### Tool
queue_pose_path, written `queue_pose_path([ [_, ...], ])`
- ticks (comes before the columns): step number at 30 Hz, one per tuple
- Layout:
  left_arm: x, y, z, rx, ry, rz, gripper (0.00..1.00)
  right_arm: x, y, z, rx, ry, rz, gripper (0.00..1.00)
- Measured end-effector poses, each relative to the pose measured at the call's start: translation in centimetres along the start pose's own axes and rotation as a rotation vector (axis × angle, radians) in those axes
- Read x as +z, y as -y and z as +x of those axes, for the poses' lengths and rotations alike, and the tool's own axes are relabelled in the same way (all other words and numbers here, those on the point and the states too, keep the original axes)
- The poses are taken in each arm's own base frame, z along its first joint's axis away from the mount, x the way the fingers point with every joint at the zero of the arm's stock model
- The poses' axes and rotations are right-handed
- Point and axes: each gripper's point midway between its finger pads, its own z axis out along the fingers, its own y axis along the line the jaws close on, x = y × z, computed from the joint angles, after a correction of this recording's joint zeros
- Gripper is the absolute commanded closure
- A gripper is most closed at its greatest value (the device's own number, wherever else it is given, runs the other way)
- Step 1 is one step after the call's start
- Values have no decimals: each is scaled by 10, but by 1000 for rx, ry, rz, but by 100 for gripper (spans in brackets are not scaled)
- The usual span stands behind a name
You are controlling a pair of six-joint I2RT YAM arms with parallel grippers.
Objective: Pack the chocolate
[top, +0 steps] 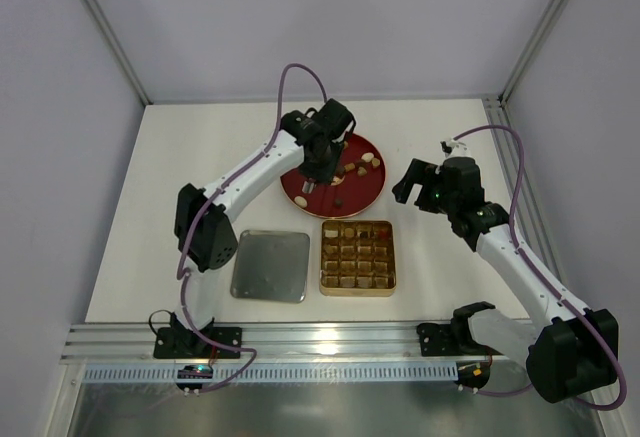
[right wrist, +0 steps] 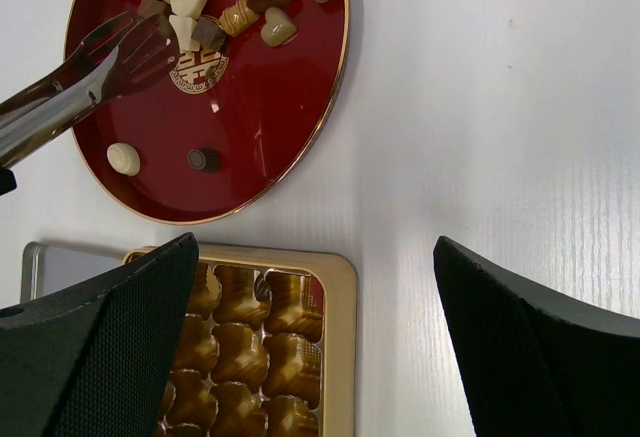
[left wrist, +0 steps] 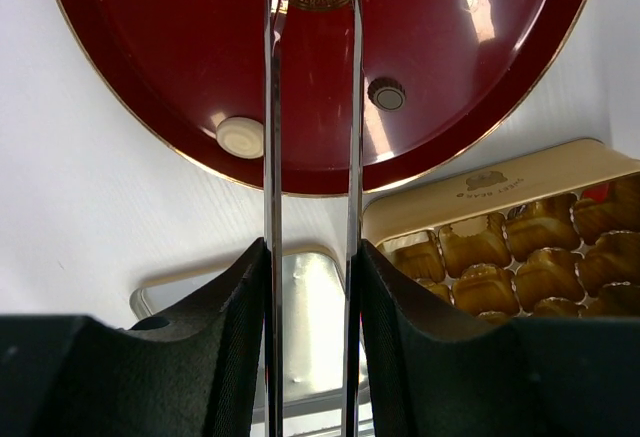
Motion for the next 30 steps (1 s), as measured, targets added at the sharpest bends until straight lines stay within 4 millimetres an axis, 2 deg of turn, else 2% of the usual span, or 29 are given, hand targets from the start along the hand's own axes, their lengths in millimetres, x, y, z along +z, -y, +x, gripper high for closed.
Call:
queue_pose_path([
  [6, 13, -1, 5, 13, -30, -11, 60, 0, 0, 0, -1, -1, -3, 0],
  [16, 16, -3, 6, 25, -40, -16, 60, 0, 0, 0, -3, -2, -3, 0],
  [30, 33, -8, 5, 26, -67, -31, 60, 0, 0, 0, -4, -2, -2, 0],
])
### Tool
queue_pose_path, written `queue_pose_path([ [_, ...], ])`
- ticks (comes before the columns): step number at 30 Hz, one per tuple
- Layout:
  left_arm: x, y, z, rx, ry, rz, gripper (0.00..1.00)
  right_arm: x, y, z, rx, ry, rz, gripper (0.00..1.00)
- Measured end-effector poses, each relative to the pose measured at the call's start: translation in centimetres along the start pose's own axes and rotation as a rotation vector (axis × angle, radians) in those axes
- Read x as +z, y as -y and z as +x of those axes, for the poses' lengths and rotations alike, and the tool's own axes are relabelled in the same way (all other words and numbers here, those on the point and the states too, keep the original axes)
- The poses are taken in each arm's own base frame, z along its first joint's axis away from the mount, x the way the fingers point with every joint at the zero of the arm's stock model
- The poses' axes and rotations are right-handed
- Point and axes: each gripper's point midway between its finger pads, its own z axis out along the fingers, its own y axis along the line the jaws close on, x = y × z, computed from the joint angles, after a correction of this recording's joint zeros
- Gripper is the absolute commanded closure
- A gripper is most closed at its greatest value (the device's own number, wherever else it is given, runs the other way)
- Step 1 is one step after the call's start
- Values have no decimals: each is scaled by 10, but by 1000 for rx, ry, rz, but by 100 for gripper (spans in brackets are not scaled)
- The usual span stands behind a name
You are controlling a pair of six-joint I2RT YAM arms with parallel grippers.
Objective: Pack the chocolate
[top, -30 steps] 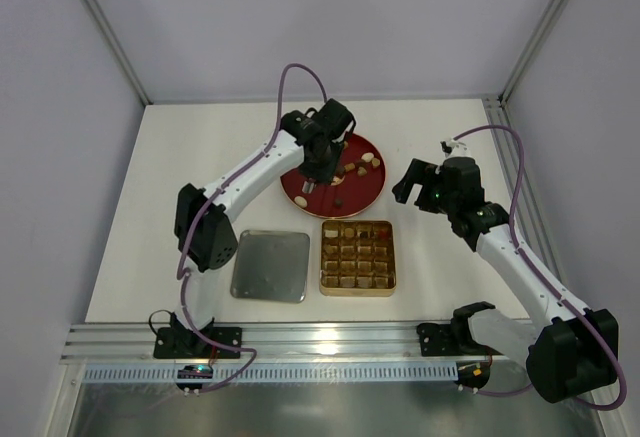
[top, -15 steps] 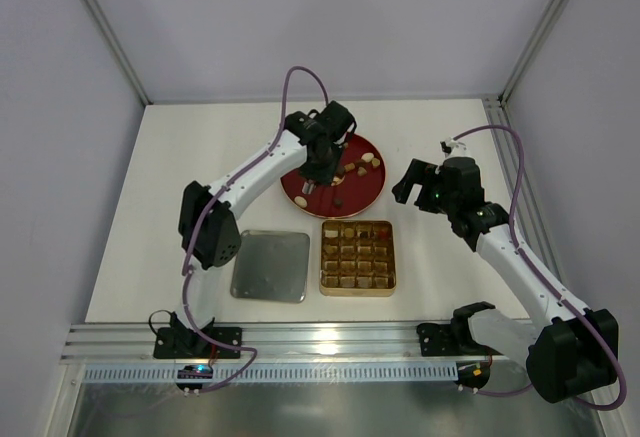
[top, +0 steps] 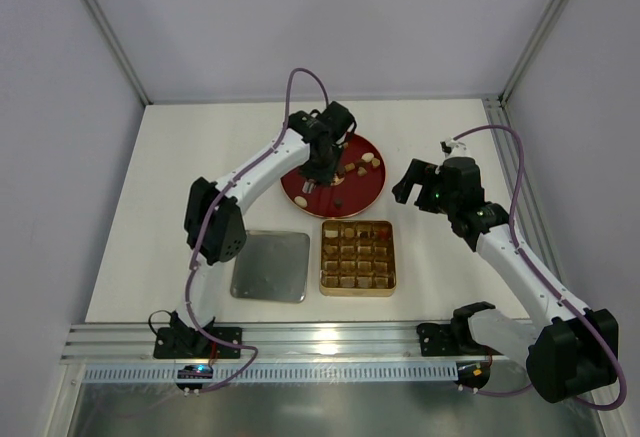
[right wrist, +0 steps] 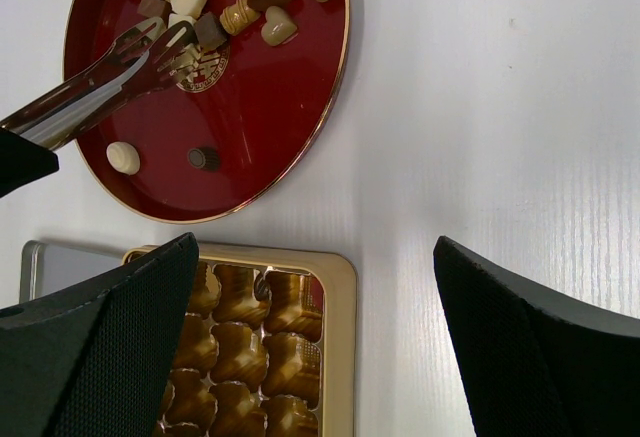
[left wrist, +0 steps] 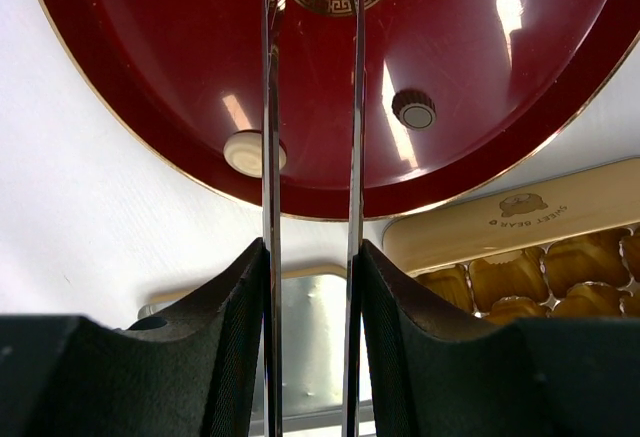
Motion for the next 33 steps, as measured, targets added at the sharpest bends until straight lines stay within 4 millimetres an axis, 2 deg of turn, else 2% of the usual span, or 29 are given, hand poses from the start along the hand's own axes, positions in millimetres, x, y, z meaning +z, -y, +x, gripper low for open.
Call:
queue_pose_path([
  [19, 10, 0, -10, -14, 3, 14, 61, 0, 0, 0, -3, 0, 1, 0],
  [33, 11, 0, -12, -18, 1, 20, 71, 0, 0, 0, -3, 0, 1, 0],
])
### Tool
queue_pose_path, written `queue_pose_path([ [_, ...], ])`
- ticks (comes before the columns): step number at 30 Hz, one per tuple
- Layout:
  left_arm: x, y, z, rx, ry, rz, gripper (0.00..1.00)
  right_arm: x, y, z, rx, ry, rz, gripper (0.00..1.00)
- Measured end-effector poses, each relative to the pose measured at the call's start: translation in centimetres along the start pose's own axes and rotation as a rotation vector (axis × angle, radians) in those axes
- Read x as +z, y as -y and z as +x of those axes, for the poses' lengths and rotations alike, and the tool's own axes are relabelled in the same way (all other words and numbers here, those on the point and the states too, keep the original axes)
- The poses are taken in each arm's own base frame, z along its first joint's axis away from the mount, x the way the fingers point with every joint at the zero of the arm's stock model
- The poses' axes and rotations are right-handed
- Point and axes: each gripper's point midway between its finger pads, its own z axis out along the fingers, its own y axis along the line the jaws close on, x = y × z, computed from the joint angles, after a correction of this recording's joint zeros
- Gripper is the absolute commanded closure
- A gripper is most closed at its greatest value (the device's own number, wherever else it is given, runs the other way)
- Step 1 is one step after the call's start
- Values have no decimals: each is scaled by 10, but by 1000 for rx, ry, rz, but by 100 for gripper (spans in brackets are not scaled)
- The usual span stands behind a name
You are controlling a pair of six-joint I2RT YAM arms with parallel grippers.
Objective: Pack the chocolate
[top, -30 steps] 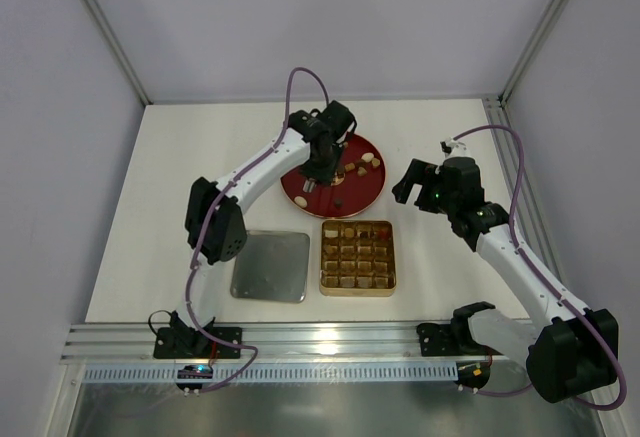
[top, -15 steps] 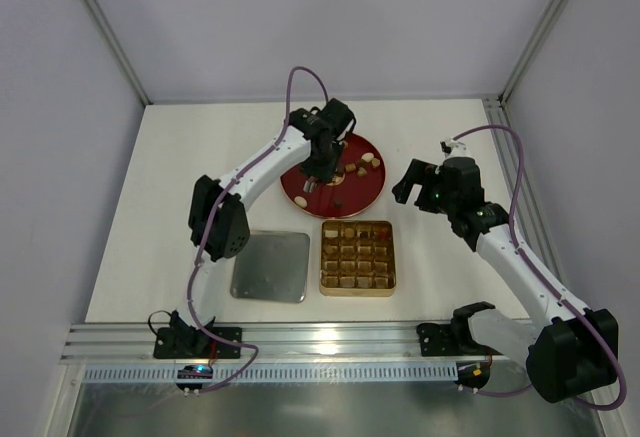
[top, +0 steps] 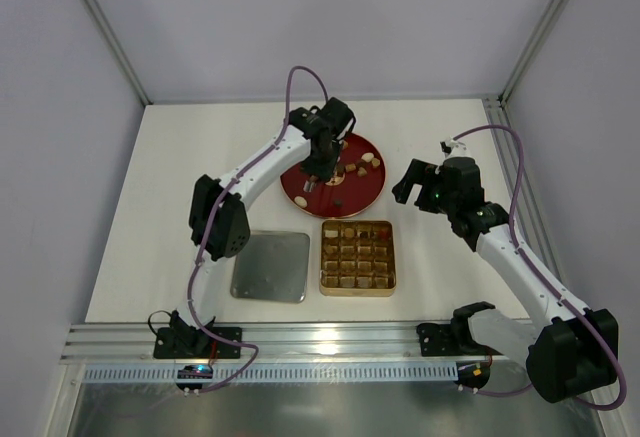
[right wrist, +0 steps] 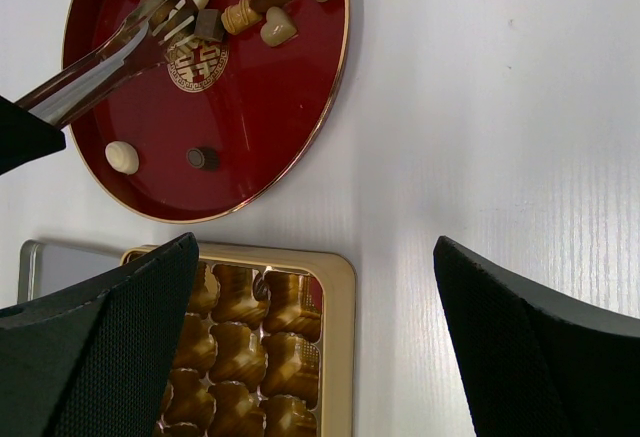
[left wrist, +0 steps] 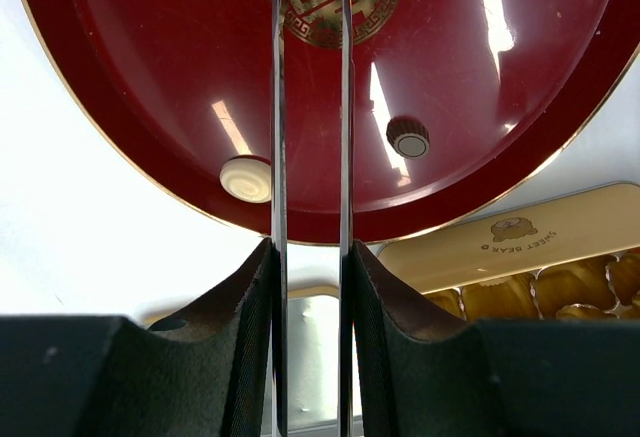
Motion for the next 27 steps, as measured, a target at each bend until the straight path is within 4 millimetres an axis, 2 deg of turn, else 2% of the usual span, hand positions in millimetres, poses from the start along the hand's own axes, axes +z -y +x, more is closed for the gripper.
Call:
queue_pose_path([
  [8, -8, -1, 0, -1, 3, 4, 72, 0, 0, 0, 0, 0, 0, 0],
  [19, -48, -2, -1, -14, 56, 45, 73, 3, 1, 2, 0, -11, 6, 0],
  [27, -80, -1, 24, -14, 62, 88, 72, 3, 1, 2, 0, -11, 6, 0],
])
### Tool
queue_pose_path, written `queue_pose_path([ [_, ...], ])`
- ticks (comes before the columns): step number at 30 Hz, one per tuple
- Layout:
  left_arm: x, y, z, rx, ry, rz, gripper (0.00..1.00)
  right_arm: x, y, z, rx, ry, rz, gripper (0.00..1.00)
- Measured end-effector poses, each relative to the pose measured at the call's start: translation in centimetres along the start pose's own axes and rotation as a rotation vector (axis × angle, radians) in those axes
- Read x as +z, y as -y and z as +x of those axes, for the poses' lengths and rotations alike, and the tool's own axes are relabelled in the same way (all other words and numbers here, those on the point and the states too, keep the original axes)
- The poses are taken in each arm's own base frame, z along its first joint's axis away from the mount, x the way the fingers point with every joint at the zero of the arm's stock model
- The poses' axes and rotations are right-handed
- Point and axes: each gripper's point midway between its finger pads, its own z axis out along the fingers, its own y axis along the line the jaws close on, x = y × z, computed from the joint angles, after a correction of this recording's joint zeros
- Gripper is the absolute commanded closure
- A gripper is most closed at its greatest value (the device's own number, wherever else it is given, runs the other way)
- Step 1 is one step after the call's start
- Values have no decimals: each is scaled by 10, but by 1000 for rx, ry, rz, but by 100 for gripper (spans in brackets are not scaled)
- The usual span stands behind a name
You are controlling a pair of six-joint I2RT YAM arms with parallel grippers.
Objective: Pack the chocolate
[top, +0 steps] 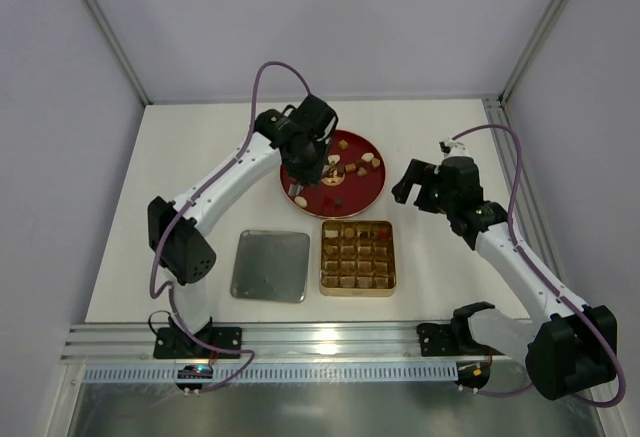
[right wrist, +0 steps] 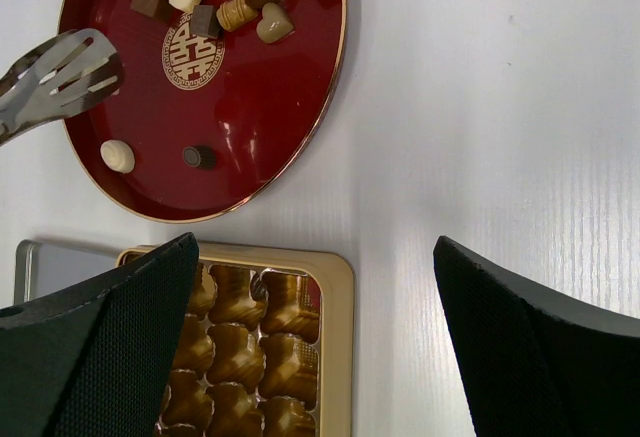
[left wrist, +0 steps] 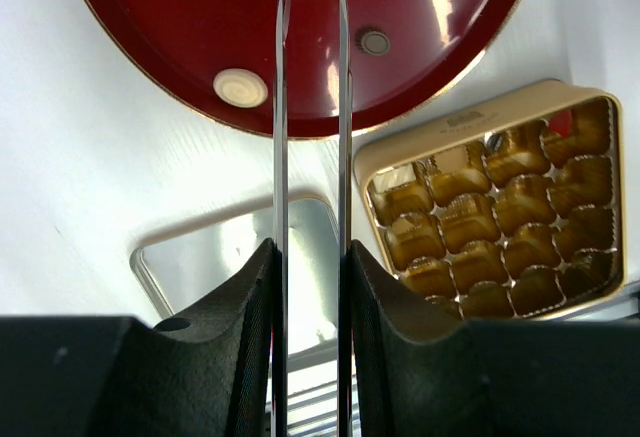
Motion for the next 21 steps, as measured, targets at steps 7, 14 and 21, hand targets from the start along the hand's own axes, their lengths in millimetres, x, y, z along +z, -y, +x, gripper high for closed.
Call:
queue_pose_path([
  [7, -46, 25, 23, 35, 56, 66, 72, 0, 0, 0, 0, -2, 1, 0],
  [14, -75, 60, 56, 109, 77, 122, 72, 0, 1, 0, 0, -1, 4, 0],
  [21, -76, 81, 99, 150, 37, 130, 72, 0, 2, 0, 1, 0, 11, 0],
])
